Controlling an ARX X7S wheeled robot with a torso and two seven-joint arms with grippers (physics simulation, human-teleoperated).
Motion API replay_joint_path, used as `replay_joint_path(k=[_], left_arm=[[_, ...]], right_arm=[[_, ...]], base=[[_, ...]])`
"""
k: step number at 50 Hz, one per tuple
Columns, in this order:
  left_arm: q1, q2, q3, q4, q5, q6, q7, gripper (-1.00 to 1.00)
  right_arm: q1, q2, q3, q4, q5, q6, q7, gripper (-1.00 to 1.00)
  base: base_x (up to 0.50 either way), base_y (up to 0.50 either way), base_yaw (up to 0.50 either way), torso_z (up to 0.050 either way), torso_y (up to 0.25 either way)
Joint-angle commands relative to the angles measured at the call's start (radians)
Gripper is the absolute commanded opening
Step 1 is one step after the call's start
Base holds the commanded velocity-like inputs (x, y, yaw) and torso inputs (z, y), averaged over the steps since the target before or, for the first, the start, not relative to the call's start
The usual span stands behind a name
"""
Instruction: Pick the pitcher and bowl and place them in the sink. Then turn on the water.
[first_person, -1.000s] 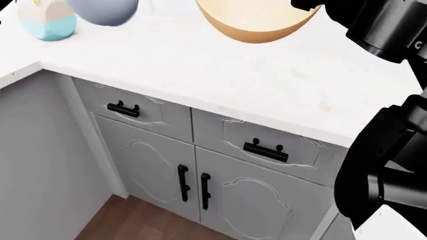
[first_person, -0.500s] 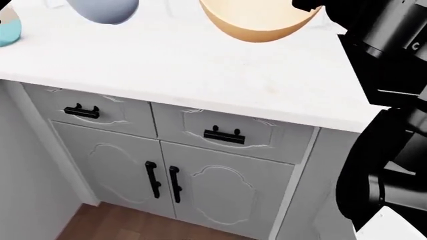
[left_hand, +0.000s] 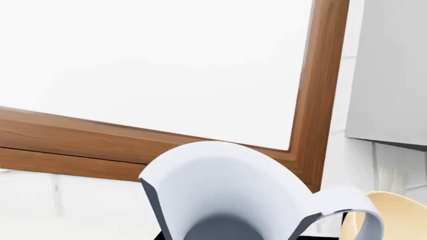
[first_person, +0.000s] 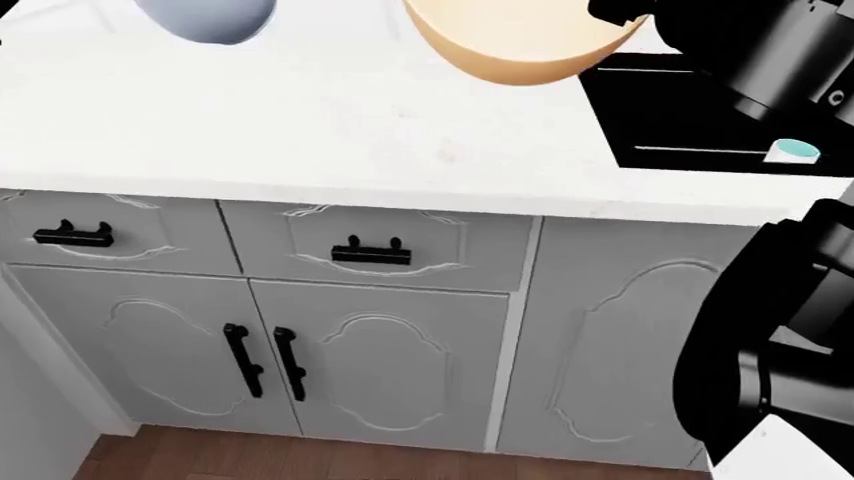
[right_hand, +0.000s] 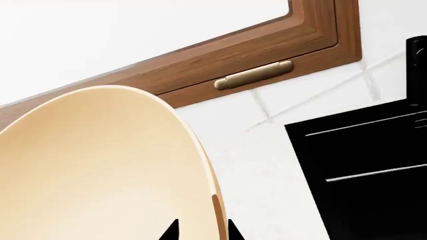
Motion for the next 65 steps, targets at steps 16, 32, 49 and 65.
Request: replay_joint_path(k=[16,32,49,65], left_arm=[[-0.004,0.002,-0.014,-0.002,-0.021,0.007,-0.014,-1.00],[-0.004,0.001,-0.013,-0.004,-0.027,0.006,-0.014,-1.00],[-0.002,0.002,-0.015,-0.003,-0.028,0.011,-0.026,-1.00],[-0.005,0.000,-0.013,-0.005,-0.034,0.006,-0.024,-1.00]], right_arm=[[-0.007,0.012,-0.039,0.028,0.017,-0.050,-0.033,-1.00],[-0.012,0.026,-0.015,0.002,0.053,-0.032,-0.017,-1.00],[-0.025,0.045,-0.002,-0.023,0.072,-0.026,0.010,-1.00],[-0.045,0.070,0.006,-0.041,0.089,-0.026,0.042,-1.00]], base=[[-0.19,0.09,-0.31,0.000,0.000],[-0.50,-0.01,0.00,0.000,0.001],[-0.50,-0.01,0.00,0.001,0.001],[-0.50,-0.01,0.00,0.000,0.001]])
